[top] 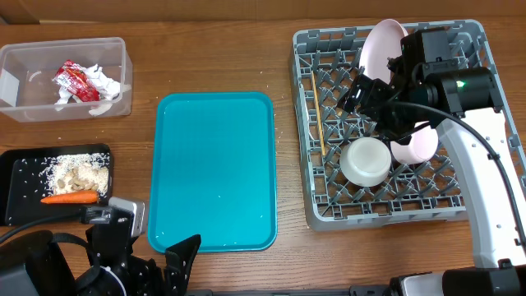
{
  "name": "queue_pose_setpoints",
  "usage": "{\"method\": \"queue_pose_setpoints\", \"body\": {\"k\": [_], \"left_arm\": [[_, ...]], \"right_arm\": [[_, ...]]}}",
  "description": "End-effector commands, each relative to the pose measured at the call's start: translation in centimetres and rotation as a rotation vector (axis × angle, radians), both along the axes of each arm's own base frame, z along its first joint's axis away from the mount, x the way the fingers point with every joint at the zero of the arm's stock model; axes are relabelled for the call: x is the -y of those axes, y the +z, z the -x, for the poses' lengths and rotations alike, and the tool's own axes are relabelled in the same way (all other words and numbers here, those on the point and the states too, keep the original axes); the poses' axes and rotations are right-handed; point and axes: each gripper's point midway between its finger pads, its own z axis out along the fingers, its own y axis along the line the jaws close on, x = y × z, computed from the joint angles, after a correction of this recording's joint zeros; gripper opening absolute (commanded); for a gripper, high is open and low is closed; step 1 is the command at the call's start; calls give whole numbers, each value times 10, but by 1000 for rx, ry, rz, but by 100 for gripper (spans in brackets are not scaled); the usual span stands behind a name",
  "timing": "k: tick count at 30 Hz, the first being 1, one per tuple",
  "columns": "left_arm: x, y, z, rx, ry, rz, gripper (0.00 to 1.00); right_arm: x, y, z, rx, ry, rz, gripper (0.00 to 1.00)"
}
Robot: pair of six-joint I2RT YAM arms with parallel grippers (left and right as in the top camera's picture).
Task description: Sort waste into correct bins and load items into the dishwasher rack
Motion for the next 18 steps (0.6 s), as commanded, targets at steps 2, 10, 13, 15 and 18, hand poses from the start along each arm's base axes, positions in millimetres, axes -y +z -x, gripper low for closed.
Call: {"method": "queue_pose_setpoints", "body": {"k": [2, 10, 13, 15, 18], "left_arm": [[3, -1, 1, -5, -11, 17, 100], [9, 0, 8, 6, -66, 11, 100], [3, -6, 13, 6, -74, -58, 100], [-4, -10, 16, 10, -64, -113, 100], [-4, -8, 22, 45, -81, -132, 100]], "right_arm": [[-2, 9, -2, 29, 6, -7, 100], [-2, 9, -2, 29, 6, -7, 100], [-2, 9, -2, 29, 6, -7, 100], [-2, 9, -2, 29, 6, -7, 100], [-2, 9, -2, 29, 6, -7, 100]]}}
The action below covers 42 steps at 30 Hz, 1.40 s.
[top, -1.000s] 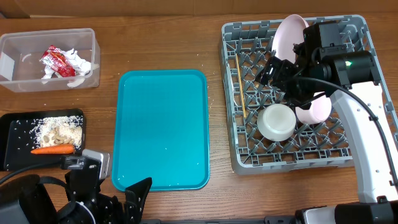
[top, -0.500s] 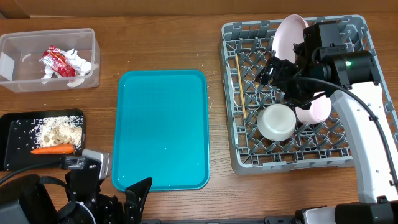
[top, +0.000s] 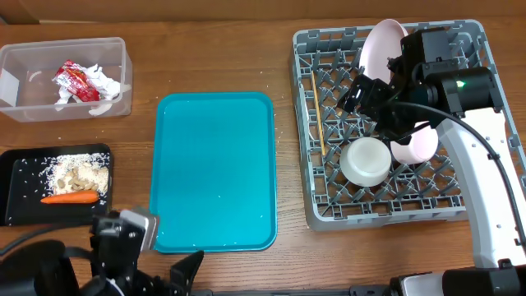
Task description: Sort waste into correct bins and load items into the dishwasher rack
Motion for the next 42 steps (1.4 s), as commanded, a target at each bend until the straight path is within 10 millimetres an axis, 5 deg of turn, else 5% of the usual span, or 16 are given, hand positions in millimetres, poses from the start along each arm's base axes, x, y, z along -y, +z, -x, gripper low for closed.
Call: {"method": "queue_pose_setpoints", "body": {"k": [1, 8, 21, 29, 35, 42], "left_arm": [[-7, 1, 4, 56, 14, -50, 100], [-2, 17, -16, 332, -56, -77, 100], [8, -56, -74, 715, -103, -71, 100], [7, -88, -100, 796, -52, -9, 100], [-15, -110, -120, 713, 156, 89, 100], [-24, -117, -128, 719, 211, 73, 100]], "right_arm": [[-2, 9, -2, 29, 7, -7, 100], [-2, 9, -2, 29, 7, -7, 100], [-2, 9, -2, 29, 7, -7, 100], [-2, 9, -2, 29, 7, -7, 100], [-2, 9, -2, 29, 7, -7, 100], [-2, 9, -2, 29, 7, -7, 100]]}}
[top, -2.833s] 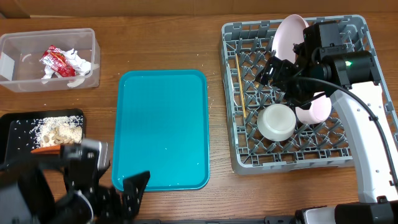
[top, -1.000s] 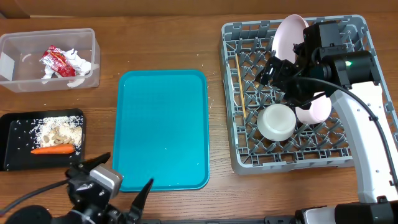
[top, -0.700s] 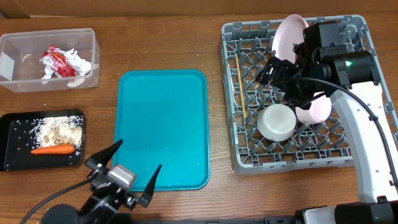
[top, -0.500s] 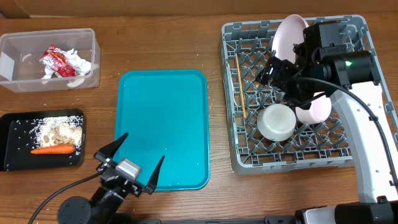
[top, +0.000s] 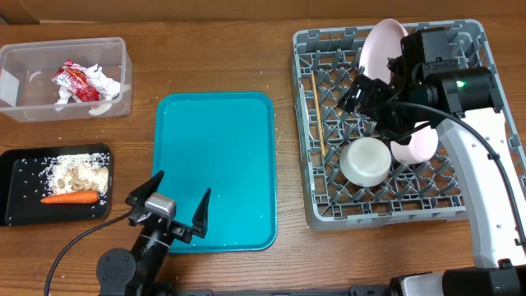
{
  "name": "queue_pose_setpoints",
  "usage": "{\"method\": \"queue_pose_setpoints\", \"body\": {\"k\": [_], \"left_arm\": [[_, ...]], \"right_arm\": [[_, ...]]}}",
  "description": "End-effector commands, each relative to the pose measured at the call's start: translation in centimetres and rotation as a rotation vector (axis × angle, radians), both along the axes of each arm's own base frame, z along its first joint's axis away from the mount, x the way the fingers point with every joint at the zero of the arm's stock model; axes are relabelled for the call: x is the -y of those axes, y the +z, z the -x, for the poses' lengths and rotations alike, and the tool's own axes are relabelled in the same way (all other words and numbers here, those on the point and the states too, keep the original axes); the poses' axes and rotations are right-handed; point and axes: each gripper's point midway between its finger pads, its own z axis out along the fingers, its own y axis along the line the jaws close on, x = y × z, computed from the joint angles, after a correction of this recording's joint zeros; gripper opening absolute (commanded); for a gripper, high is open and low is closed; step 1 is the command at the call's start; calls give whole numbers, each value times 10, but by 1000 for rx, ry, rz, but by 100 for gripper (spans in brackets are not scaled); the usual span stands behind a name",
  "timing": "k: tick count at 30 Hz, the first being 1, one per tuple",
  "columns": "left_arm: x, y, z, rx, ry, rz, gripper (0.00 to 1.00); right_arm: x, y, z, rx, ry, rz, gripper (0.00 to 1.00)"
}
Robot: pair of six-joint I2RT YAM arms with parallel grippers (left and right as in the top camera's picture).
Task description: Sort waste into correct bins and load items into the dishwasher rack
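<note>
My left gripper (top: 174, 202) is open, its fingers spread wide over the near-left corner of the empty teal tray (top: 215, 156). My right gripper (top: 358, 92) hangs over the grey dishwasher rack (top: 468, 215) and looks open, with nothing seen between its fingers. In the rack are a pink plate (top: 380, 41) on edge, a white bowl (top: 366, 160), a pink bowl (top: 417, 145) and a thin wooden stick (top: 315, 103). A clear bin (top: 25, 99) at the far left holds a red wrapper (top: 72, 80) and crumpled paper. A black tray (top: 16, 197) holds rice and a carrot (top: 69, 197).
The right arm's white link (top: 493, 189) runs along the rack's right side. The left arm's cable (top: 78, 242) loops across the table's near-left part, in front of the black tray.
My left gripper has moved from the table's near edge up over the teal tray's near-left corner, its fingers now spread wide. The right arm has not moved.
My left gripper sat low at the near edge, in front of the black tray and the teal tray's corner. A moment later it was lower and further left. Now it stands open over that corner. The right gripper has stayed over the rack throughout.
</note>
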Motion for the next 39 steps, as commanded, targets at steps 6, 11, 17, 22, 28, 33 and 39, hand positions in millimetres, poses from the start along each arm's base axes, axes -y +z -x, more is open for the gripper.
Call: {"method": "queue_pose_setpoints", "body": {"k": [6, 11, 17, 22, 28, 33, 39], "left_arm": [[-9, 15, -8, 106, 60, 42, 100], [-9, 9, -12, 133, 57, 51, 100], [-9, -21, -19, 57, 65, 108, 100], [-11, -36, -22, 37, 79, 112, 100], [-17, -38, -24, 29, 118, 108, 100], [-20, -55, -24, -37, 140, 100, 100], [-21, -54, -25, -34, 141, 100, 100]], "right_arm": [[-2, 9, -2, 29, 7, -7, 100], [-2, 9, -2, 29, 7, -7, 100], [-2, 9, -2, 29, 7, -7, 100], [-2, 9, -2, 29, 7, -7, 100], [-2, 9, -2, 29, 7, -7, 100], [-2, 9, -2, 29, 7, -7, 100], [-2, 9, -2, 29, 7, -7, 100]]}}
